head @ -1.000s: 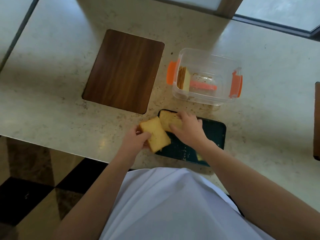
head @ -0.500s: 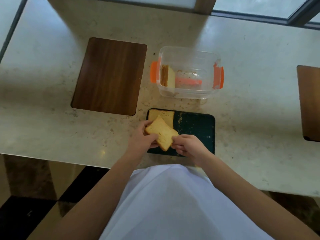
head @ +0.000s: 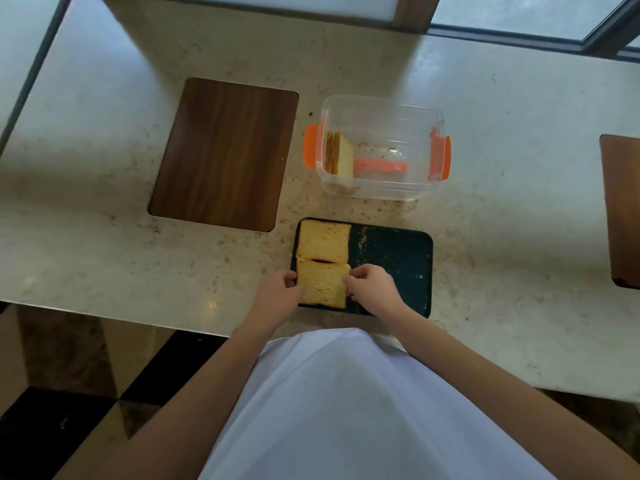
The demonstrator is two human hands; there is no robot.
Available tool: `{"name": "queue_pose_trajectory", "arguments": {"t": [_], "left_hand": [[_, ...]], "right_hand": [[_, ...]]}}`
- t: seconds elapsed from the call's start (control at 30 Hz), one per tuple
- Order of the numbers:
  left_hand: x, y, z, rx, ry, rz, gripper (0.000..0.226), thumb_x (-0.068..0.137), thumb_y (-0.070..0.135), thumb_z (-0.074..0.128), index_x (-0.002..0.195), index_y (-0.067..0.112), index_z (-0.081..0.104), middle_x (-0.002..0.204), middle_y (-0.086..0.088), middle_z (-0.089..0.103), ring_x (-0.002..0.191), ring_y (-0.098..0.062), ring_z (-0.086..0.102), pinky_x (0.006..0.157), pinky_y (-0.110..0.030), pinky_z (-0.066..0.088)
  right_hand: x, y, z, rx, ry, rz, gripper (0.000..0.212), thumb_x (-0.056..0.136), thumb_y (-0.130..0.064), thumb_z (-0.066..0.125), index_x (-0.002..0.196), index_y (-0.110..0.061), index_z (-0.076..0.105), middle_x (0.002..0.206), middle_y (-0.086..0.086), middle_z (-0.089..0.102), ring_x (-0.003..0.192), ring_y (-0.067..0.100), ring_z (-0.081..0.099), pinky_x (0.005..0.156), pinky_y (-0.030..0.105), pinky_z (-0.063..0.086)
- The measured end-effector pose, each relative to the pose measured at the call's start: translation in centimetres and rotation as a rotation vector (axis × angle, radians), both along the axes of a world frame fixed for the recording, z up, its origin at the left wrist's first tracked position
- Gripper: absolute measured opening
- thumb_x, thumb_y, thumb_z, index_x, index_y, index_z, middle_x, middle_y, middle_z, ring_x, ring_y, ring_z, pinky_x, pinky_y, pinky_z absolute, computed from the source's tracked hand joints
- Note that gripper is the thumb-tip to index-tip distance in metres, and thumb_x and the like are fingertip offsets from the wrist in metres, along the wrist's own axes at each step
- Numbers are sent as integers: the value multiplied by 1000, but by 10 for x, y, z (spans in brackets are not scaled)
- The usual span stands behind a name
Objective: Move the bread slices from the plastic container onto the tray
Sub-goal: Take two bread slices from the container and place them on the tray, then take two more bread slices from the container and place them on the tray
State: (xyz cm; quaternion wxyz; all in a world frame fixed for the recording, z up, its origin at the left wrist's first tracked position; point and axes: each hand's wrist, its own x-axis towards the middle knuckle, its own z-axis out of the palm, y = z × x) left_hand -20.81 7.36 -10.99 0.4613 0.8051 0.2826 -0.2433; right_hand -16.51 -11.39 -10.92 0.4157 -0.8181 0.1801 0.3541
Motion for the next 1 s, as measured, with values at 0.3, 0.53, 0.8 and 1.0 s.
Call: {"name": "queue_pose_trajectory", "arguments": {"t": [0.3,0.53,0.8,1.0], "left_hand": [[4,-5,5,99,39,-136,42,82,25,61,120,9,56,86,-6,61,79,-22,59,56,-28,39],[17,-8,5,156,62,-226,21,82,28,58,97,15,53,86,-9,63,71,-18,54,61,-36,43],[57,-24,55,21,-114,-71,44,93,12,55,137,12,47,113,-1,59,102,-18,59,81,-32,44],[148,-64,140,-206,-327,19,40,99,11,48,138,3,50,138,-10,55,121,-23,53,96,-27,45]], "right_hand": [[1,6,8,-11,19,11,36,92,-21,57,109,9,67,101,27,73,84,38,71,82,50,60],[6,5,4,-11,71,56,45,89,-27,56,113,9,67,104,30,71,75,33,65,80,46,60],[57,-10,41,-73,85,300,35,96,-41,59,102,-10,73,95,11,78,92,24,75,84,43,62],[148,-4,97,73,-461,38,14,95,-21,60,97,-14,72,88,-2,74,77,9,69,63,19,55]]}}
